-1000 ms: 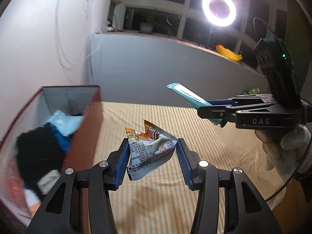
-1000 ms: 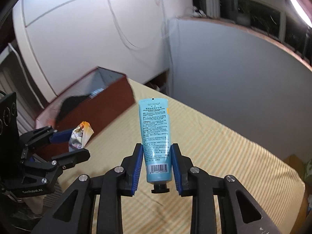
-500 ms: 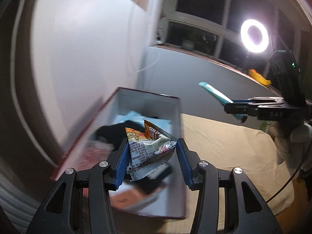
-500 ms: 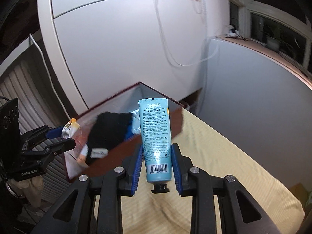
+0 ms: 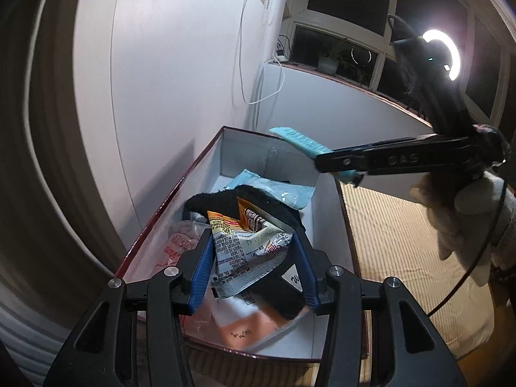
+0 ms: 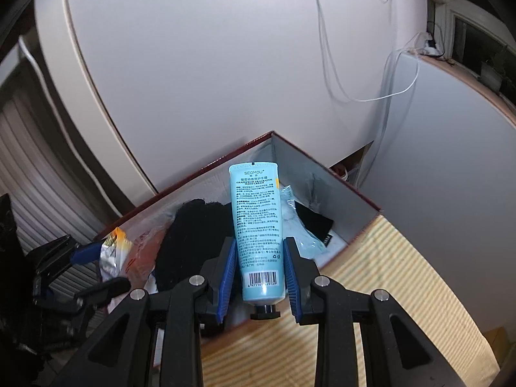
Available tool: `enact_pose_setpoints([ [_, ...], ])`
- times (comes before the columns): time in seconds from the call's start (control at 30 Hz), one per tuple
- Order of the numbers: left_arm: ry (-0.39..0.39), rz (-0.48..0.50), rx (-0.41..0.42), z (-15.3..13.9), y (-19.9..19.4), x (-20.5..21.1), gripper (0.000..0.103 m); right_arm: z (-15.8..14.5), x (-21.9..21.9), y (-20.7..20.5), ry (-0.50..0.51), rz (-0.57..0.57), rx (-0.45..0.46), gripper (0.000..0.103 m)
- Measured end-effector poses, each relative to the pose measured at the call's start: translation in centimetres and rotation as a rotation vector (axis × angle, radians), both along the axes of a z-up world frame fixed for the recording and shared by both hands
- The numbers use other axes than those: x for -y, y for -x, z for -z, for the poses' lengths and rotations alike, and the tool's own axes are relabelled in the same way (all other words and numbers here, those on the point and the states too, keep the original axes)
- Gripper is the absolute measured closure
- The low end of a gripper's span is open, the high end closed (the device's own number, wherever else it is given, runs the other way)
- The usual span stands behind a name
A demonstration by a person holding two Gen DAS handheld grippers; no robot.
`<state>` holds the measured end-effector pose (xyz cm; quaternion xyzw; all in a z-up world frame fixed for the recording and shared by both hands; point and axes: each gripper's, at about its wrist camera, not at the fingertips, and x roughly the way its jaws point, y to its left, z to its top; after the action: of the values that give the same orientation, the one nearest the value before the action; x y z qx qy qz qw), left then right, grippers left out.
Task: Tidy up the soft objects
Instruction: 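Carry the wrapper and tube over the shoebox with both tools, then open both tools to drop the wrapper and tube into the shoebox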
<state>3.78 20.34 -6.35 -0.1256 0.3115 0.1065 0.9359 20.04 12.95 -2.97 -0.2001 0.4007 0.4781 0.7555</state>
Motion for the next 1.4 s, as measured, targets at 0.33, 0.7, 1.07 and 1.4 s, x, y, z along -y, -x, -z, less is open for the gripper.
enact_pose_setpoints([
  [0.33, 0.027, -0.050, -0.013, 0.5, -0.8, -1.5, 0.040, 0.7, -2.1, 0.0, 0.023, 0.028, 0.034, 0.046],
  [0.7, 0.049, -0.074, -0.006, 0.2, 0.0, -2.2, 0.039, -0.9, 0.3, 0.3, -0.044, 0.057, 0.031, 0.037],
  [1.07, 0.058, -0.089, 0.012, -0.6, 1.5, -1.5, 0.039, -2.0, 5.0, 1.7, -0.107, 0.091, 0.036, 0.036],
  [1.4, 0.029, -0.095, 0.021, -1.7, 2.9, 0.2, 0.039, -2.7, 8.5, 4.0, -0.131, 0.101, 0.070, 0.034],
])
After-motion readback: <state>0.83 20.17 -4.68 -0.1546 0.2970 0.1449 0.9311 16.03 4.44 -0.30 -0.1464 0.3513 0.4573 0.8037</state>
